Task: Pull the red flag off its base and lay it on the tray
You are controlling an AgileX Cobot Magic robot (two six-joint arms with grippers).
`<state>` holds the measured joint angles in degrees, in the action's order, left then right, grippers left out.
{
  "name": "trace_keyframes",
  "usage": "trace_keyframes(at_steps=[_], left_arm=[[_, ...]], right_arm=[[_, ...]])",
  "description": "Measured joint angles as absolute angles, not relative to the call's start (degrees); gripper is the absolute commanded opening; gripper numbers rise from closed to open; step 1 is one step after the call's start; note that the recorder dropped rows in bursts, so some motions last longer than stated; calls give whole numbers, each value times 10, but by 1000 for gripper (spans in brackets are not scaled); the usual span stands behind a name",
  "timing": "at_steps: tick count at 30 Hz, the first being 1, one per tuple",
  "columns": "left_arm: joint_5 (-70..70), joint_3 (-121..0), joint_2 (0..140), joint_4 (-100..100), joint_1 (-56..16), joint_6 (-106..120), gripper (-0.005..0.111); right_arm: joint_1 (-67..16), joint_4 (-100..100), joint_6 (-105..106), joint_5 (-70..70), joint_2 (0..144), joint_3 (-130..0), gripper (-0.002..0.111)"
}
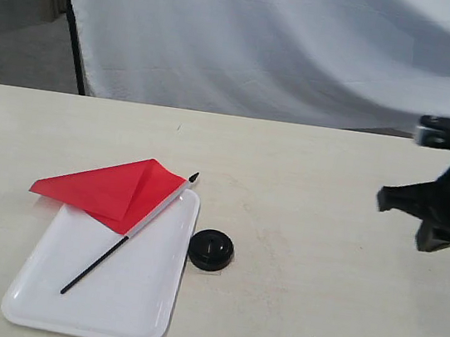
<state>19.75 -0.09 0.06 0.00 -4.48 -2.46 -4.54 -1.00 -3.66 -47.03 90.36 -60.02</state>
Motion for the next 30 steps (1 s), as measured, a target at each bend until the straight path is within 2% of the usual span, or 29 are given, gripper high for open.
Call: trace_keyframes(at_steps=[5,12,18,30], left_arm=[[198,-1,1,0,-45,-25,0],[198,-1,1,0,-45,-25,0],[198,-1,1,0,-45,-25,0],[198,-1,1,0,-45,-25,0]], right_arm=[[45,-17,4,-467,791,-555,-1],[82,9,19,-462,684,-530,-1],[42,13,42,-370,586,-469,-1],[-56,0,49,-104,267,-263,-1]])
